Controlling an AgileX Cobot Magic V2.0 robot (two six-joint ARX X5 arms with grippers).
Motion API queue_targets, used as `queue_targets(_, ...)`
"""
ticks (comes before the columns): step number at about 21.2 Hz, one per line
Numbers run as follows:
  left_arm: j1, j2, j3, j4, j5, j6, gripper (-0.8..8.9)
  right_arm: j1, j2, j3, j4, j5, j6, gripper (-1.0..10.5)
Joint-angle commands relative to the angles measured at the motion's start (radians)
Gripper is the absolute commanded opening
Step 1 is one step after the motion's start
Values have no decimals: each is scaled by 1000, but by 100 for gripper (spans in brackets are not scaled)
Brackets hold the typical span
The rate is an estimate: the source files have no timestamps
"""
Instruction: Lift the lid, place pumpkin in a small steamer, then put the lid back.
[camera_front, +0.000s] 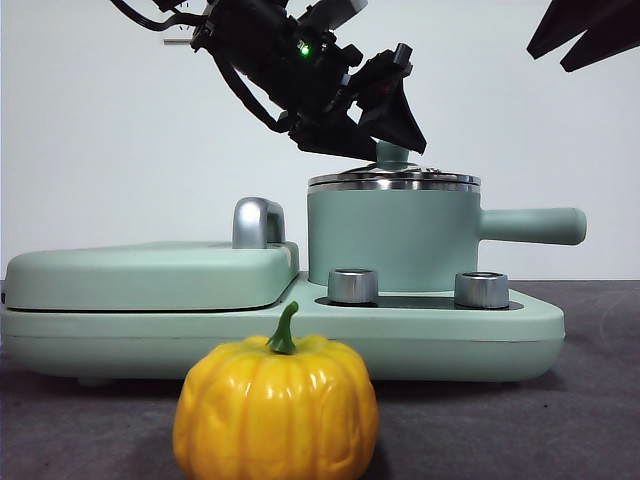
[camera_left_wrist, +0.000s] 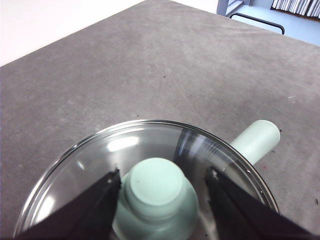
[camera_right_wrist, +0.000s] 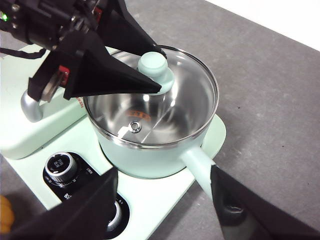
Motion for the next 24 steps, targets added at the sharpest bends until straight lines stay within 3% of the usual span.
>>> queue_targets(1,-10,21,21,5,3,-7,13,5,6,20,13,-2,13,293)
queue_targets(13,-10,-19,26,68,-43,15,7,5,6,20,13,-2,13,293)
queue_targets(17,-9,-83,26,57,-100,15,7,5,6,20,13,-2,13,293)
queue_targets(24,40,-265,26,-169,-166,14,10,13,7,20,13,-2,13,293)
